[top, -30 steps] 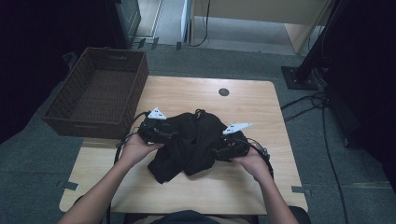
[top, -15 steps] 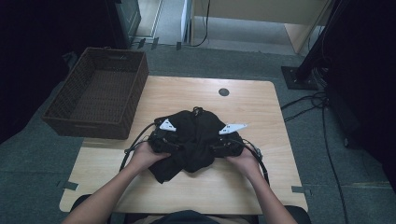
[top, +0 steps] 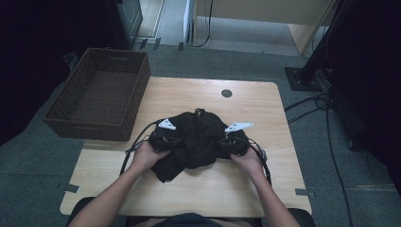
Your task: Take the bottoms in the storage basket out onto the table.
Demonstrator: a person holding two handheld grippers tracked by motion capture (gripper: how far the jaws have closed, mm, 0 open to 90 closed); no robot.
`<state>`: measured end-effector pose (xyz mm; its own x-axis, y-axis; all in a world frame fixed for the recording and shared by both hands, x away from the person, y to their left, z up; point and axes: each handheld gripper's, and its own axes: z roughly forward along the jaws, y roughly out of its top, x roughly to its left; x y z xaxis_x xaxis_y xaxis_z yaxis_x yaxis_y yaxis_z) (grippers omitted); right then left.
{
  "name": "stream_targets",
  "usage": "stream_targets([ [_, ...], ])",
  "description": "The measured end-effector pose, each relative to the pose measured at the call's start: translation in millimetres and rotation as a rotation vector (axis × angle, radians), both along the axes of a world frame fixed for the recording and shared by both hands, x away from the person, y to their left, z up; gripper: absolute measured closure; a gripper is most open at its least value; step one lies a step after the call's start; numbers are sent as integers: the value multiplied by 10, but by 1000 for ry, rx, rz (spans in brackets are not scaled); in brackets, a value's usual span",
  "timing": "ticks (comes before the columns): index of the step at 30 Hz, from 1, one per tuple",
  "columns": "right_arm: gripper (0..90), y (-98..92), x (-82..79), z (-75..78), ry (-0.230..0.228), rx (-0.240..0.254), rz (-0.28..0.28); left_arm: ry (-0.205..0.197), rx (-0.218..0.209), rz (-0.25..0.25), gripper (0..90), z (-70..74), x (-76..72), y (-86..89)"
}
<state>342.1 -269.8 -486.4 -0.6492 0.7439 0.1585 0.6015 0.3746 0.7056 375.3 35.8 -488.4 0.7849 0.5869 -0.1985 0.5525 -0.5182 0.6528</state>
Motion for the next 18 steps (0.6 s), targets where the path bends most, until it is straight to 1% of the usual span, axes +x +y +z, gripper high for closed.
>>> stream_targets([
  [1, 828, -74, 18, 28, -1, -6, -13, -17, -10, 17, 866, 43, 20, 47],
  [2, 828, -74, 18, 28, -1, -6, -13, -17, -10, 17, 865, 43, 20, 47],
  [3, 829, -145, 41, 36, 3, -3, -29, -33, -27, 47, 867, 95, 45, 109],
  [4, 829, -187, 55, 41, 1, 1, -38, -33, -27, 47, 868, 95, 45, 109],
  [5, 830, -227, 63, 51, 6, 4, -52, -36, -40, 58, 868, 121, 62, 142],
  [6, 831, -266, 74, 59, 4, 4, -58, -48, -43, 76, 868, 174, 97, 207],
  [7, 832, -300, 83, 65, 1, 0, -68, -56, -44, 88, 869, 189, 112, 231],
  [8, 832, -332, 89, 71, 2, -6, -79, -62, -36, 101, 869, 196, 127, 253],
  [9, 832, -367, 96, 76, 3, -13, -95, -61, -28, 112, 870, 193, 150, 277],
  [10, 832, -367, 96, 76, 3, -13, -95, -61, -28, 112, 869, 193, 150, 277],
  [11, 831, -455, 122, 72, 4, -18, -130, -50, -25, 124, 868, 179, 180, 300],
  [12, 831, -455, 122, 72, 4, -18, -130, -50, -24, 128, 868, 167, 196, 306],
  [13, 814, -494, 146, 45, 21, -27, -155, -43, -29, 128, 848, 148, 217, 306],
  [14, 814, -494, 146, 45, 21, -27, -155, -33, -39, 132, 848, 138, 225, 298],
  [15, 713, -490, 156, 29, 44, 13, -138, -25, -59, 126, 800, 147, 216, 280],
  [16, 666, -476, 151, 34, 42, 24, -132, -24, -65, 120, 763, 169, 201, 274],
  [18, 585, -441, 121, 95, 35, 43, -125, -31, -73, 113, 698, 230, 158, 273],
])
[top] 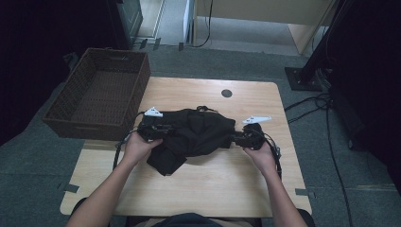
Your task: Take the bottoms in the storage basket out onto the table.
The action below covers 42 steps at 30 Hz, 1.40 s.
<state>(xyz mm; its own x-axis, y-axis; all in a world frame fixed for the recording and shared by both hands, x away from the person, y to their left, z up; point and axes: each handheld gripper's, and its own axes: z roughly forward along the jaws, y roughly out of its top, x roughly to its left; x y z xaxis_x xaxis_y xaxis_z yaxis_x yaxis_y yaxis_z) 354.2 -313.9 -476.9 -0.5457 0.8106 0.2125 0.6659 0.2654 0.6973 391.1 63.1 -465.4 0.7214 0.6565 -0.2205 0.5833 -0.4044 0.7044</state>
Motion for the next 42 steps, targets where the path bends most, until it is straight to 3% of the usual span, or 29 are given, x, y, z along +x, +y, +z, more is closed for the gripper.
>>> stream_targets([
  [3, 528, 26, -51, 111, -25, 17, 6, -15, 6, -3, 608, 80, -60, 19],
  [5, 494, 94, -166, 311, -91, 24, 33, -39, -4, -1, 558, 184, -171, 77],
  [6, 485, 115, -192, 351, -101, 22, 41, -39, -4, -1, 552, 184, -171, 77],
  [9, 435, 204, -271, 490, -127, 46, 55, -68, 21, -9, 511, 284, -357, 124],
  [12, 390, 288, -303, 610, -145, 65, 73, -71, 10, -23, 483, 313, -459, 141],
  [13, 381, 335, -301, 621, -141, 69, 82, -73, 8, -37, 475, 297, -563, 138],
  [15, 378, 390, -294, 611, -128, 70, 89, -73, 19, -44, 463, 273, -607, 132],
  [17, 358, 582, -235, 474, -86, 69, 113, -60, 14, -40, 459, 165, -693, 137],
  [19, 345, 653, -210, 420, -77, 65, 121, -52, 10, -36, 457, 122, -708, 140],
  [23, 297, 1014, -81, 200, -48, 24, 143, -43, 37, -45, 443, -36, -765, 129],
  [26, 279, 1096, -35, 134, -50, 1, 157, -35, 32, -43, 438, -95, -780, 139],
  [28, 243, 1199, 34, 24, -42, -30, 168, -18, 43, -46, 435, -179, -799, 156],
  [33, 239, 1266, 109, -132, -23, -54, 168, -6, 72, -63, 437, -297, -805, 129],
  [36, 315, 1281, 148, -194, -43, -58, 165, -3, 90, -66, 513, -377, -780, 76],
  [39, 379, 1301, 182, -243, -42, -64, 157, -55, 87, -73, 559, -443, -802, 19],
  [40, 379, 1301, 182, -243, -42, -64, 157, -55, 87, -73, 572, -443, -802, 19],
  [41, 417, 1295, 192, -259, -37, -50, 152, -85, 97, -67, 613, -457, -803, 11],
  [42, 459, 1291, 199, -261, -39, -49, 150, -85, 97, -67, 656, -457, -803, 11],
])
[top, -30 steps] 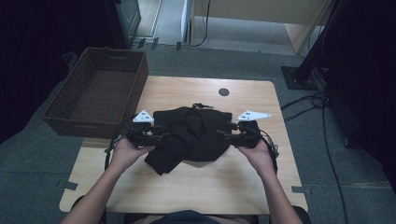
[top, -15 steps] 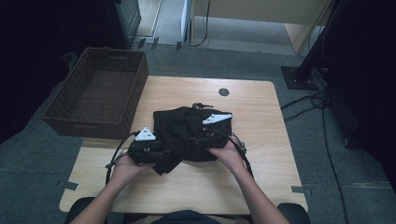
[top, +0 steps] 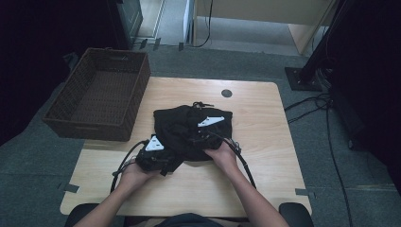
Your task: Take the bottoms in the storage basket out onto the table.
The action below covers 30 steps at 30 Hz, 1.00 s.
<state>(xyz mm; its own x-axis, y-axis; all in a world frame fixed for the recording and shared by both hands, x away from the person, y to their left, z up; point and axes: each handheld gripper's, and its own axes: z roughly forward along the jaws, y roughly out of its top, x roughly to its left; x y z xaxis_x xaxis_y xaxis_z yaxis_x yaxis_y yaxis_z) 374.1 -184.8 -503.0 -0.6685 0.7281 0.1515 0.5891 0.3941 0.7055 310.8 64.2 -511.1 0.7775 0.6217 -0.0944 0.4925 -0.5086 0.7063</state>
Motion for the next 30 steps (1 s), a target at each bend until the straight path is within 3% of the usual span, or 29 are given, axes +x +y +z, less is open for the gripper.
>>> stream_targets([
  [1, 514, -9, 1, 5, 8, 9, -9, -17, 11, 7, 692, -5, 13, 5],
  [2, 514, -9, 1, 5, 8, 9, -9, -17, 11, 7, 724, -5, 13, 5],
  [3, 661, -42, 28, 20, 30, 44, -18, -9, 6, 24, 768, -4, 27, 5],
  [5, 715, -55, 39, 31, 42, 58, -23, 0, 5, 24, 831, 0, 31, 7],
  [6, 821, -91, 76, 82, 65, 87, -31, 8, 12, 29, 851, 10, 28, 5],
  [8, 835, -105, 94, 118, 66, 88, -36, 22, 20, 25, 860, 27, 21, 4],
  [9, 841, -113, 110, 147, 59, 82, -39, 44, 12, 22, 865, 40, 18, 8],
  [11, 846, -157, 238, 289, 31, 46, -63, 44, 5, 10, 869, 54, -10, 0],
  [13, 846, -169, 281, 315, 33, 39, -67, 50, -5, 8, 870, 71, -26, 3],
  [18, 846, -323, 631, 463, 23, 31, -136, 62, -53, 5, 871, 226, -164, 82],
  [22, 845, -396, 783, 527, 10, 9, -171, 81, -52, -8, 871, 241, -283, 134],
  [24, 836, -463, 931, 552, -7, -3, -217, 82, -38, -10, 859, 217, -348, 183],
  [25, 824, -472, 978, 540, 3, -3, -221, 74, -38, -2, 843, 206, -353, 200],
  [28, 763, -473, 1030, 478, 19, 8, -199, 91, -62, 21, 651, 200, -333, 211],
  [29, 731, -454, 1029, 449, 30, 9, -187, 77, -79, 25, 651, 210, -332, 212],
  [30, 650, -409, 993, 429, 20, 13, -171, 57, -99, 17, 579, 237, -336, 208],
])
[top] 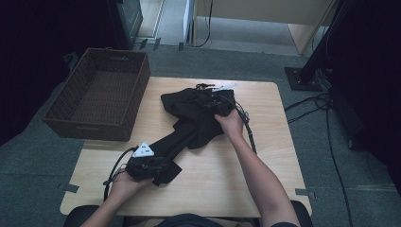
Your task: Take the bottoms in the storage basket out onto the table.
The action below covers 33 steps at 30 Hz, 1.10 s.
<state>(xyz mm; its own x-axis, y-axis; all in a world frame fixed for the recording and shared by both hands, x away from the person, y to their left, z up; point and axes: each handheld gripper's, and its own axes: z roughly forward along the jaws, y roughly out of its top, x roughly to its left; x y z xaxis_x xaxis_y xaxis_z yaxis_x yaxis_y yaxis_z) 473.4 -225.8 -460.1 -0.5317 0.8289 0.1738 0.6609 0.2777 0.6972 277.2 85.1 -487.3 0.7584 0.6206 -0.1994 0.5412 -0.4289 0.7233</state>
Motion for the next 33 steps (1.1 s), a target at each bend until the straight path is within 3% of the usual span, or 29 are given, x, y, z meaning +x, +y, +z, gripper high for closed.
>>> stream_targets([
  [3, 552, 5, -61, 67, -36, 39, 11, -31, 9, 0, 501, 103, 49, -48],
  [6, 509, 0, -103, 144, -42, 62, 33, -27, 21, 8, 467, 141, 133, -84],
  [7, 479, -2, -196, 226, -68, 71, 45, -16, 7, 12, 462, 168, 241, -142],
  [8, 479, -2, -196, 226, -68, 71, 45, -16, 7, 12, 459, 168, 241, -142],
  [11, 445, -6, -378, 264, -96, 62, 70, -19, 12, 5, 448, 177, 483, -305],
  [13, 440, -7, -410, 256, -98, 60, 74, -27, 17, 12, 447, 166, 556, -360],
  [17, 398, -13, -530, 139, -94, 31, 71, -21, 40, 12, 428, 99, 806, -544],
  [19, 377, -12, -541, 99, -96, 29, 65, -24, 54, 10, 418, 79, 850, -581],
  [20, 349, 3, -562, 8, -102, 10, 48, -36, 77, 6, 403, 30, 923, -640],
  [22, 345, 32, -562, -59, -89, -3, 45, -45, 76, 5, 394, -28, 974, -679],
  [29, 380, 150, -507, -259, -74, -24, 25, -33, 105, 7, 399, -170, 1027, -734],
  [33, 449, 151, -449, -378, -51, -4, 3, -51, 114, 5, 500, -214, 1015, -714],
])
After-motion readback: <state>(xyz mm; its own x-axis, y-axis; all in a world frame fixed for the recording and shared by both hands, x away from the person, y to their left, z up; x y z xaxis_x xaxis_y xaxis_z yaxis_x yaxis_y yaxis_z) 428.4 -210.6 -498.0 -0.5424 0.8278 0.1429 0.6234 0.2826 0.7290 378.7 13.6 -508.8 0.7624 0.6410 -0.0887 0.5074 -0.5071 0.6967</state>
